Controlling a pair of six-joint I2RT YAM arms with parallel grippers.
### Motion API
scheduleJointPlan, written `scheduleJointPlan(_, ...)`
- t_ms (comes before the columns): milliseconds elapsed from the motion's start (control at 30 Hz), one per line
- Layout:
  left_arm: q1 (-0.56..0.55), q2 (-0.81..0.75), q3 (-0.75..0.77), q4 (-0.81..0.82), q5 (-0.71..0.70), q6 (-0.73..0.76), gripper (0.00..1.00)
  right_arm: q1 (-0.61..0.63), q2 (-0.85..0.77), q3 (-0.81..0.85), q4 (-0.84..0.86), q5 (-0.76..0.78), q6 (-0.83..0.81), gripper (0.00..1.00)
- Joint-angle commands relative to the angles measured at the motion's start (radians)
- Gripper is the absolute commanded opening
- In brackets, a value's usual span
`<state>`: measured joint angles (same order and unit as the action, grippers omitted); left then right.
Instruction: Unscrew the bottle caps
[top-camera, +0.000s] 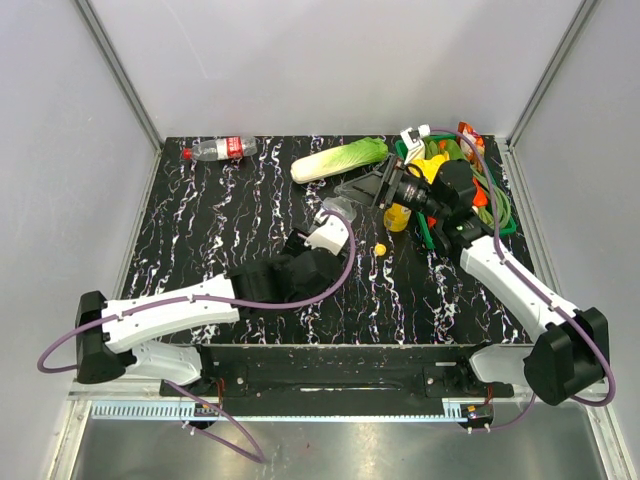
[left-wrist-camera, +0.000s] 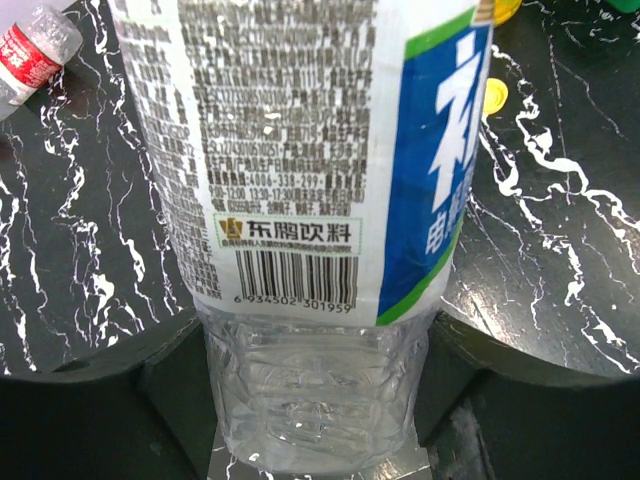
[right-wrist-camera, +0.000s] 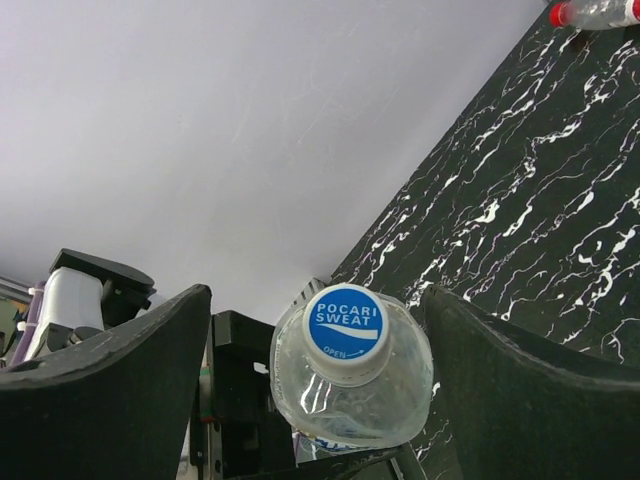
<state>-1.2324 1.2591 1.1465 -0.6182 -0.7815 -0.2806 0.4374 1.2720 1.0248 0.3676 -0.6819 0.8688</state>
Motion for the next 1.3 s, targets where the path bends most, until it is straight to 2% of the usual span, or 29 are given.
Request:
scheduleJointPlan(0,-0.013,0.006,0.058,0.003,-0.07,0.003,0.08,-0.003,0.0,0.047,0.027,-0.036,0.024,0.89)
scheduleJointPlan(33,-0.015,0.01,0.058,0.003,-0.07,0.004,0.08,-0.005,0.0,0.047,0.027,-0.042,0.024,0.86)
scheduleJointPlan(233,-0.019,0.017,0.058,0.003,-0.073,0.009,0.08,-0.003,0.021,0.057,0.034,-0.067,0.041,0.57)
scheduleJointPlan(433,-0.022,0.019,0.053,-0.005,-0.074,0.004,0.08,-0.005,0.026,0.055,0.039,-0.068,0.045,0.4)
scheduleJointPlan(667,-0.022,0.019,0.033,-0.002,-0.062,0.008,0.06,-0.003,0.024,0.047,0.04,-0.07,0.035,0.02)
scheduleJointPlan(800,-0.006,0.01,0.012,0.021,-0.012,0.008,0.05,-0.005,0.02,0.043,0.044,-0.074,0.029,0.0)
scheduleJointPlan(900,0.037,-0.032,-0.027,0.083,0.114,0.009,0.05,-0.005,0.015,0.038,0.047,-0.076,0.019,0.0)
scheduleJointPlan(1267,0.301,-0.242,-0.224,0.339,0.762,-0.022,0.05,-0.005,0.006,0.018,0.145,-0.152,0.016,0.0)
